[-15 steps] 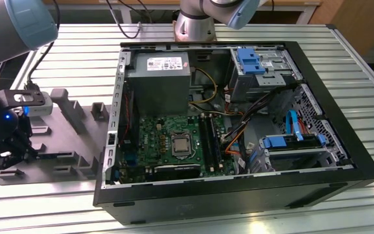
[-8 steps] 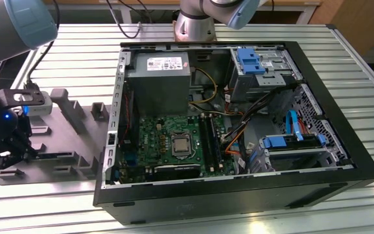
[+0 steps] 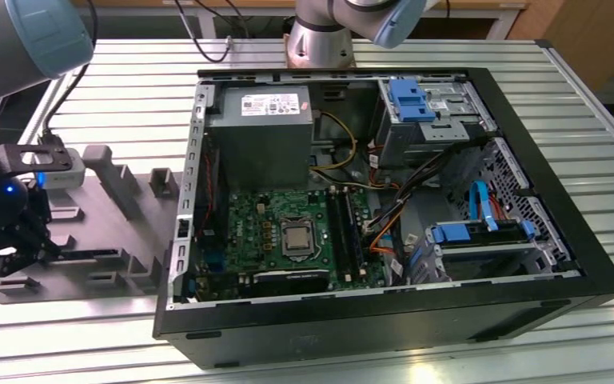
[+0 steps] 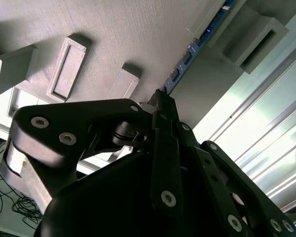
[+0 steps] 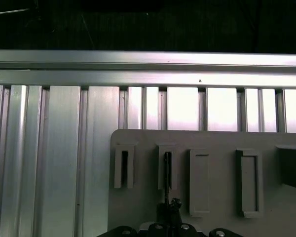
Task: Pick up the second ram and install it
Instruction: 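Pick up the second ram and move it above second insertion slot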
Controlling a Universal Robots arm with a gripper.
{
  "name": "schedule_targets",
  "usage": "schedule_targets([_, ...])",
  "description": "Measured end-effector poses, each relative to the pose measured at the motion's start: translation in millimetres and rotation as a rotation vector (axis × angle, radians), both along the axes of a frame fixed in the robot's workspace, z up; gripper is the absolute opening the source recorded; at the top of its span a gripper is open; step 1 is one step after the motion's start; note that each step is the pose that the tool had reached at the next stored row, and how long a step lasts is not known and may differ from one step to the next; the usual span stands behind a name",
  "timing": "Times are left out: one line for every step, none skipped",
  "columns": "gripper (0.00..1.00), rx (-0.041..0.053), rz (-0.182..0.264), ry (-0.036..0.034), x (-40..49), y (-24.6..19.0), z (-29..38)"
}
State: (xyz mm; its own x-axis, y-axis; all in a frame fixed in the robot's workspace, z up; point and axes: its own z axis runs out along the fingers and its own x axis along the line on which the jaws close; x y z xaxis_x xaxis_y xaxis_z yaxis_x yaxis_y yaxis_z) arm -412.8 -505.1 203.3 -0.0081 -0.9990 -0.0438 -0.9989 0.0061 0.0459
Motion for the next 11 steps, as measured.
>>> schedule_targets([0.11, 0.0000, 0.000, 0.0000, 0.0, 0.0, 0.0])
schedule_targets([0.11, 0.0000, 0.000, 0.0000, 0.0, 0.0, 0.0])
schedule_targets([0.11, 0.0001, 0.000, 0.0002, 0.0, 0.0, 0.4])
schedule_targets([0.11, 0.0001, 0.000, 0.0004, 0.0, -0.1, 1.3])
schedule_targets([0.11, 0.0004, 0.000, 0.0003, -0.1, 0.0, 2.1])
schedule_targets([0.11, 0.0007, 0.000, 0.0000, 0.0, 0.0, 2.8])
schedule_targets([0.11, 0.0006, 0.000, 0.0001, 0.0, 0.0, 3.7])
schedule_targets([0.11, 0.0006, 0.000, 0.0001, 0.0, 0.0, 4.6])
schedule_targets([0.11, 0.0007, 0.000, 0.0000, 0.0, 0.0, 5.5])
schedule_targets([0.11, 0.0007, 0.000, 0.0001, 0.0, 0.0, 6.6])
schedule_targets([0.11, 0.0008, 0.000, 0.0001, 0.0, 0.0, 7.7])
